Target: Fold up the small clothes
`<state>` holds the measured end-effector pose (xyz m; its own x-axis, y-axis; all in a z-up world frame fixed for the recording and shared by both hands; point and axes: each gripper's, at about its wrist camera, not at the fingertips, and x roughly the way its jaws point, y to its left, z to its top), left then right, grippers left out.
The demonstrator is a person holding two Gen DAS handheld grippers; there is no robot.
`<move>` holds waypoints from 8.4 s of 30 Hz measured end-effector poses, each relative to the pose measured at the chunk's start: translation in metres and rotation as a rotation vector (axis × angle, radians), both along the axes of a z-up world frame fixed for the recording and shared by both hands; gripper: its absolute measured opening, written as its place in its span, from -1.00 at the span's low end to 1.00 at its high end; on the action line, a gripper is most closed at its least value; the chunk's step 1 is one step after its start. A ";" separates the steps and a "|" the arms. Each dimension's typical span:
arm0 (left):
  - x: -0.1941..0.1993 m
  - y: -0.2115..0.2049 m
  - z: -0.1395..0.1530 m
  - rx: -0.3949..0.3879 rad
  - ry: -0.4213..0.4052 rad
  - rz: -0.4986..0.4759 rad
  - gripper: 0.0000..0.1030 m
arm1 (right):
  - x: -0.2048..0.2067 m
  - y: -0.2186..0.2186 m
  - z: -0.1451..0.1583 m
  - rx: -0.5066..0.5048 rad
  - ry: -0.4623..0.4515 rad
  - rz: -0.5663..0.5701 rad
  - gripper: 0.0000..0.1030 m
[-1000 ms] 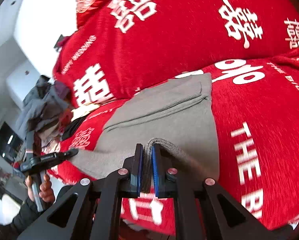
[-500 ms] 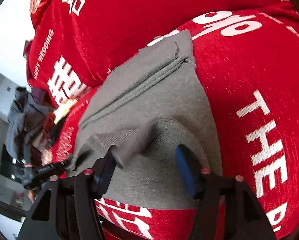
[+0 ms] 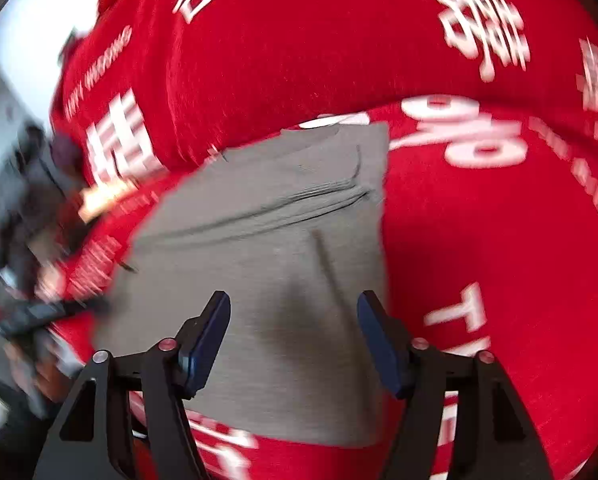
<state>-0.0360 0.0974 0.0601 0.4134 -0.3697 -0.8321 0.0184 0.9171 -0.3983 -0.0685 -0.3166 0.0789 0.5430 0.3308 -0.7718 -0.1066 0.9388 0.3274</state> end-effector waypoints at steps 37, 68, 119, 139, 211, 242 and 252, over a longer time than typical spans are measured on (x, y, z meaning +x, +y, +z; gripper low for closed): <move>0.090 -0.035 0.089 0.219 -0.338 -0.108 -0.84 | 0.085 0.044 0.079 -0.214 -0.291 0.073 -0.80; 0.223 0.056 0.003 -0.032 0.003 0.281 0.72 | 0.231 0.021 -0.013 -0.311 0.013 -0.178 0.31; 0.050 -0.010 0.005 0.227 -0.093 0.157 0.86 | 0.052 -0.011 -0.030 -0.262 0.054 -0.318 0.67; 0.107 0.024 -0.014 0.301 -0.003 0.203 0.86 | 0.135 0.034 -0.034 -0.265 0.089 -0.176 0.67; 0.159 -0.019 -0.047 0.172 -0.031 0.031 -0.54 | 0.178 0.178 -0.075 -0.418 0.044 -0.079 0.99; 0.168 -0.059 0.014 0.297 0.056 0.064 -0.58 | 0.146 0.088 -0.041 -0.289 0.120 -0.139 0.99; 0.171 -0.166 0.063 0.405 0.034 0.029 -0.59 | 0.122 0.029 -0.023 -0.222 0.057 -0.168 0.99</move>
